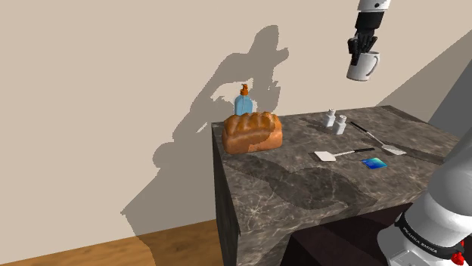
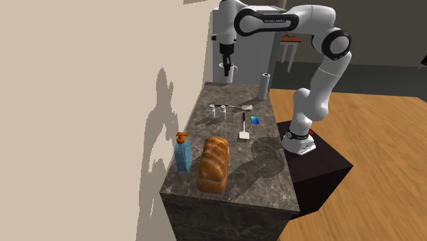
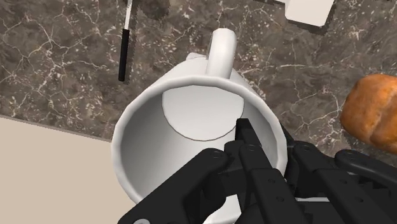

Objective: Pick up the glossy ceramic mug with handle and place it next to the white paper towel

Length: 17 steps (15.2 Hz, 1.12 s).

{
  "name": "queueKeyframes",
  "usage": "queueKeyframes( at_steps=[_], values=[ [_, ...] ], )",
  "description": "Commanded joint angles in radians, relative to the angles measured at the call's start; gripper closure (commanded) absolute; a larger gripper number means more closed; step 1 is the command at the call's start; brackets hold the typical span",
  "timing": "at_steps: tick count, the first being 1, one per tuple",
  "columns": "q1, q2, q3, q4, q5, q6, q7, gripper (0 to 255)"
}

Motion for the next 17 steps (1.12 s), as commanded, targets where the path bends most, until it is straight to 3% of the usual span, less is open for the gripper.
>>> queueKeyframes(
  at_steps=[1,9,17],
  values=[
    [-0.019,-0.035,-0.027,-0.04,-0.013,0.01,-0.044,255],
    [-0.091,-0.121,-0.138,-0.112,-0.067,0.017,-0.217,255],
    [-0.158,-0.143,-0.269,-0.113,-0.116,0.024,-0.407,255]
  ],
)
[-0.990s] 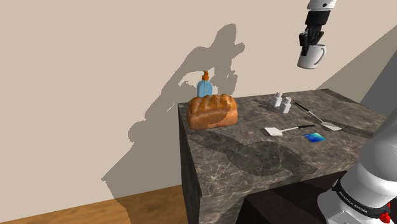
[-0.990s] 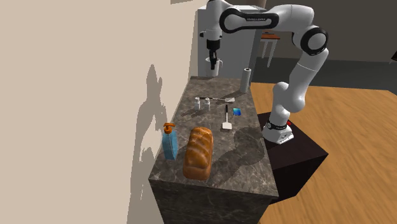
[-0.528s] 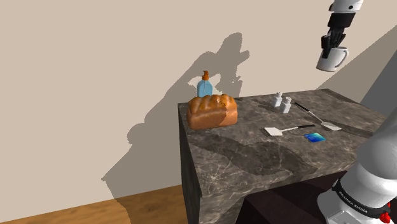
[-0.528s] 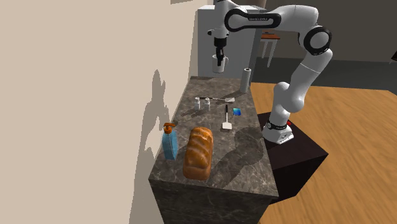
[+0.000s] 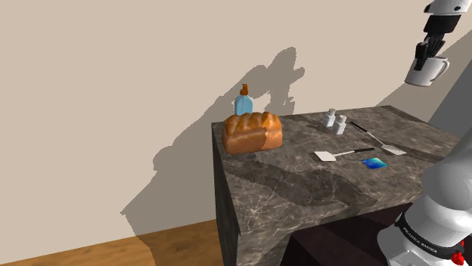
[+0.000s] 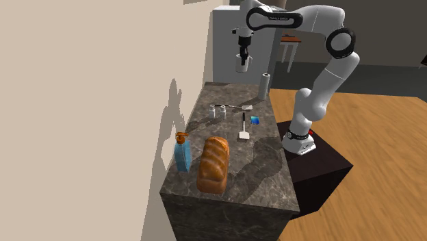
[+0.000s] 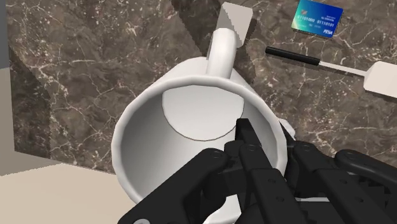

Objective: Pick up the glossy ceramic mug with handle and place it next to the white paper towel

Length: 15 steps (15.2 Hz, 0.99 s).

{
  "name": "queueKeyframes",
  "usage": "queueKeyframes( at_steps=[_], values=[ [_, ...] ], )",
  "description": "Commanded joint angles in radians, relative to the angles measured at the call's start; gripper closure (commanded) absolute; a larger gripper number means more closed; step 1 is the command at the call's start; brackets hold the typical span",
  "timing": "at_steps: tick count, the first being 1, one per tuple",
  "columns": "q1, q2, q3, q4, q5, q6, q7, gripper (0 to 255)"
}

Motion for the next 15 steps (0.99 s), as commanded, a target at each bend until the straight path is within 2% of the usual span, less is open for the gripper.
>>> queueKeyframes(
  at_steps=[1,9,15],
  values=[
    [-0.017,-0.002,-0.035,0.003,-0.012,0.003,-0.051,255],
    [-0.067,0.058,-0.188,0.078,-0.021,0.018,-0.259,255],
    [-0.073,0.039,-0.191,-0.018,-0.034,0.097,-0.245,255]
  ],
)
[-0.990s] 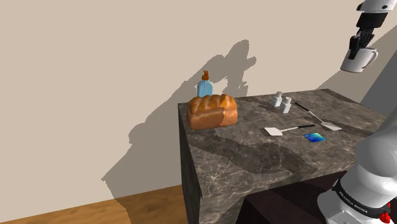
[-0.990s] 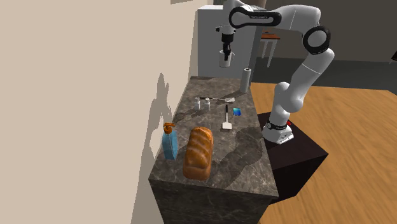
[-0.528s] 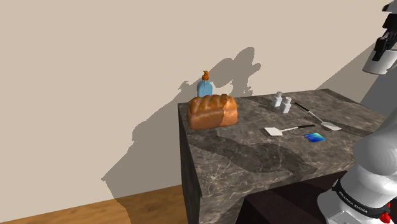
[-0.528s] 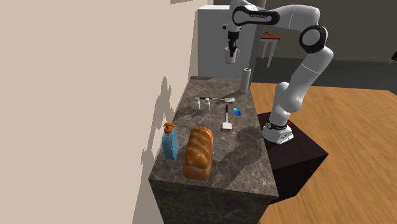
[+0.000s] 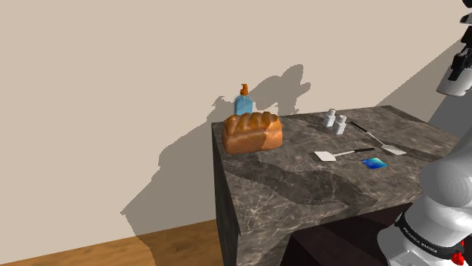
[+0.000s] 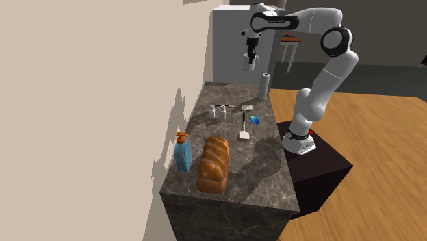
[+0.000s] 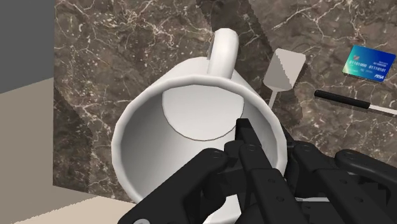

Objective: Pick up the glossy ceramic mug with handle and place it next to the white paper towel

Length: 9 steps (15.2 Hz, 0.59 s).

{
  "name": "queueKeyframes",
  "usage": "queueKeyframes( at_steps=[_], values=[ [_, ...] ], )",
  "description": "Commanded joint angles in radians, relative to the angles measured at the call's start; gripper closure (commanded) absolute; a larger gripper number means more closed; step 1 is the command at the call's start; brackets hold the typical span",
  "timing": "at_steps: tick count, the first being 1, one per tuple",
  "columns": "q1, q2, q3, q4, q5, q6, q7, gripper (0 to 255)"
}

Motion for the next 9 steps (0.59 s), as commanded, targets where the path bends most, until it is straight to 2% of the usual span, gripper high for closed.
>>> queueKeyframes(
  at_steps=[1,9],
  values=[
    [-0.002,-0.003,-0.003,-0.029,-0.003,0.027,0.002,255],
    [-0.008,-0.012,-0.014,-0.143,-0.015,0.133,0.014,255]
  ],
)
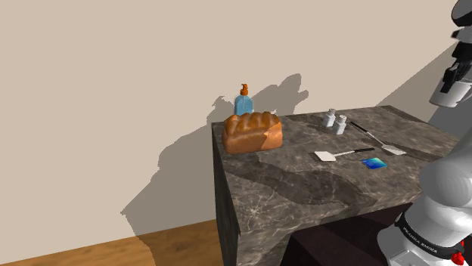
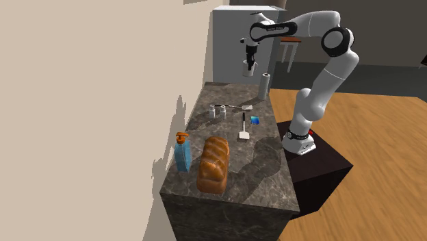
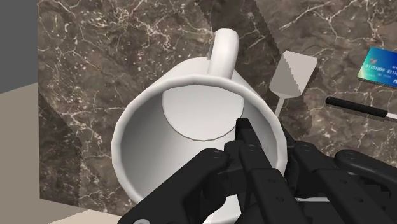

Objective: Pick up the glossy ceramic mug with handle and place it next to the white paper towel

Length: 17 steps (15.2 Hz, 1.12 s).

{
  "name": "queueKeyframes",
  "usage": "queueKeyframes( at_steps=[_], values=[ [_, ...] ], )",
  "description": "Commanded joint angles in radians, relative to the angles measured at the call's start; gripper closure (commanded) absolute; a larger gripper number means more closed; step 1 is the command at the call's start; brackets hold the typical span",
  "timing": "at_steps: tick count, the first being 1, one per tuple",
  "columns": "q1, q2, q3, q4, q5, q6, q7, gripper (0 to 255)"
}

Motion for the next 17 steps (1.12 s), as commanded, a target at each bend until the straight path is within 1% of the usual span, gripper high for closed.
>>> queueKeyframes(
  at_steps=[1,17],
  values=[
    [-0.002,-0.001,-0.003,-0.027,-0.003,0.027,0.002,255],
    [-0.007,0.037,-0.043,-0.21,-0.008,0.246,0.007,255]
  ],
)
